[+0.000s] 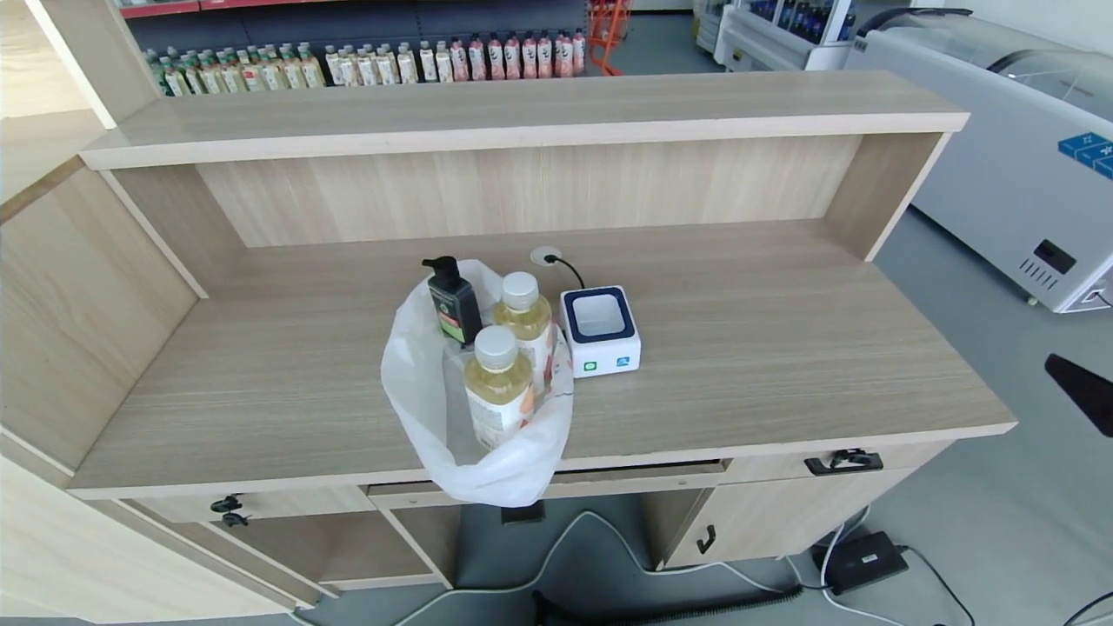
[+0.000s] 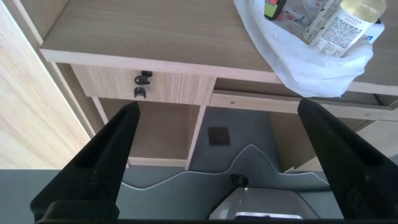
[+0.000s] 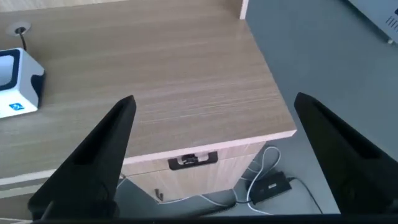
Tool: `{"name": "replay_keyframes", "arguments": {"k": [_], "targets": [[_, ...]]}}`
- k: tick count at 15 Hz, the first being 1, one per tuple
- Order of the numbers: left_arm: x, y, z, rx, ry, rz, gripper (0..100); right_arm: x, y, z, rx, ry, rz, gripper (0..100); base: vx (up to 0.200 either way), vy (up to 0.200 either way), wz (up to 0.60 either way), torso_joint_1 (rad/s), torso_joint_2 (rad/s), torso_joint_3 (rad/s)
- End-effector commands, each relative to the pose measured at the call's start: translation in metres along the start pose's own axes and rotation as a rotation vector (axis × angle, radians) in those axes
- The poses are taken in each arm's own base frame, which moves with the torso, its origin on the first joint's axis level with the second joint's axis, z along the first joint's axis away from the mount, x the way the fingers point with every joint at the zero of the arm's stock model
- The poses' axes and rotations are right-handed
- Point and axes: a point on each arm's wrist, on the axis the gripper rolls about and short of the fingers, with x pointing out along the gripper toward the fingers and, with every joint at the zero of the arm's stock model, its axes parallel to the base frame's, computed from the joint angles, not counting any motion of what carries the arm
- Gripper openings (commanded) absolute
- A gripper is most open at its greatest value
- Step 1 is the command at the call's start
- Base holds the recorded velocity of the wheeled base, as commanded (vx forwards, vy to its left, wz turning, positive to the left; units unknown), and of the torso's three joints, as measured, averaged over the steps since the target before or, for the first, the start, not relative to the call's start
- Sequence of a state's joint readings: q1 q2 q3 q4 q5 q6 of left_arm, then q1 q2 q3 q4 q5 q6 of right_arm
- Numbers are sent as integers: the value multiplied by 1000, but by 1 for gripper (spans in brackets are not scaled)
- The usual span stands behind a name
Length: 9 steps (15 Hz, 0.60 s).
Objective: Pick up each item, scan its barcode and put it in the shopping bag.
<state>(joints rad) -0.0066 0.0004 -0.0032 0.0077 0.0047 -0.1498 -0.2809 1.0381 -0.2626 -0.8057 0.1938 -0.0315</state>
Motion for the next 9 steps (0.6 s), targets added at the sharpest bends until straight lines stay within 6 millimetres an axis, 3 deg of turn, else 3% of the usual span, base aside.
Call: {"name": "replay_keyframes", "arguments": {"k": [1, 2, 5, 9], "targets": [[0, 0, 0, -1, -1, 2, 100, -56, 19, -31, 7, -45, 93, 100, 0, 0, 0, 0, 0, 0], [0, 0, 0, -1, -1, 2, 100, -63, 21, -37, 8, -48, 113, 100, 0, 0, 0, 0, 0, 0], [0, 0, 0, -1, -1, 2, 100, -111, 27, -63, 14, -43, 181, 100, 0, 0, 0, 0, 0, 0], [0, 0, 0, -1, -1, 2, 100, -144, 23, -100, 21, 9, 141, 100, 0, 0, 0, 0, 0, 0]]}}
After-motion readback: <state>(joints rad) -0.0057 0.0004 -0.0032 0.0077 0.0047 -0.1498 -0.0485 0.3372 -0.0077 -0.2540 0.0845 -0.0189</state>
